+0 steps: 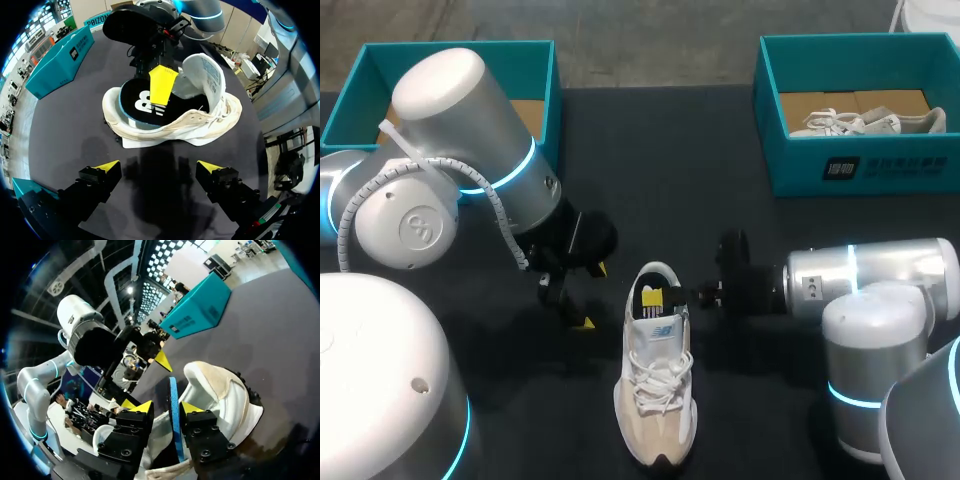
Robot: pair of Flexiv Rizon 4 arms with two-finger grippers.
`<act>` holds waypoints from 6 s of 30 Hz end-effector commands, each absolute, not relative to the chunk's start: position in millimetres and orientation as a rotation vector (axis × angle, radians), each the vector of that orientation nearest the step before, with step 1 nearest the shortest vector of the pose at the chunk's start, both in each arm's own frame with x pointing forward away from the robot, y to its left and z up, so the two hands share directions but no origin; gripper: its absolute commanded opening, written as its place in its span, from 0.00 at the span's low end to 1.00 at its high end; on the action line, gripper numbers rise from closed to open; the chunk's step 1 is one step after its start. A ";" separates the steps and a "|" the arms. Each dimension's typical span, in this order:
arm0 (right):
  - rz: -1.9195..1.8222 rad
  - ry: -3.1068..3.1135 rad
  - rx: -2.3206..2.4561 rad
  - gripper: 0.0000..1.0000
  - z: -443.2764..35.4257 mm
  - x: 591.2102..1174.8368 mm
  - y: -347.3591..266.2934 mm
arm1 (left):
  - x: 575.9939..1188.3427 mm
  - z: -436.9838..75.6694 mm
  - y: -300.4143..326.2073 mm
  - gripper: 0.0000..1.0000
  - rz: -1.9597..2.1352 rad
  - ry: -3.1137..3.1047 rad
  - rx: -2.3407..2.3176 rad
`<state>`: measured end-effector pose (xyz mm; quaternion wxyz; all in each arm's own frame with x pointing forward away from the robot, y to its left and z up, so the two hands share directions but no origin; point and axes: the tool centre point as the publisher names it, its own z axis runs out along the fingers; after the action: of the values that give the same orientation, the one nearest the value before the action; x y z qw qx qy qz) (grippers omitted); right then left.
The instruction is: Take the shoe out of the shoebox, open the shoe tongue, remove and reinsert the insole, then place the shoe into the shoebox
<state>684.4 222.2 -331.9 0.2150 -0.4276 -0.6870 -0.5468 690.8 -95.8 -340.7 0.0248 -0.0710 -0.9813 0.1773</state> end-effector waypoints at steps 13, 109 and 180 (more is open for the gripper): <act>-1.484 -1.938 -1.236 0.31 -324.3 695.7 213.5 | 690.4 -342.2 -96.6 1.00 0.547 -3.038 -0.219; -1.111 -2.248 -1.656 0.50 -256.9 679.5 189.4 | 744.1 -281.4 -7.8 1.00 0.365 -3.116 -0.367; -0.548 -2.473 -2.024 0.00 -290.5 683.7 238.3 | 829.3 -230.3 115.0 1.00 0.373 -3.032 -0.886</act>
<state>684.9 234.5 -290.3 -0.0333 -0.6192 -0.7633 -0.1813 829.4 115.1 -230.5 -0.0205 -0.2781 -0.9530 0.1188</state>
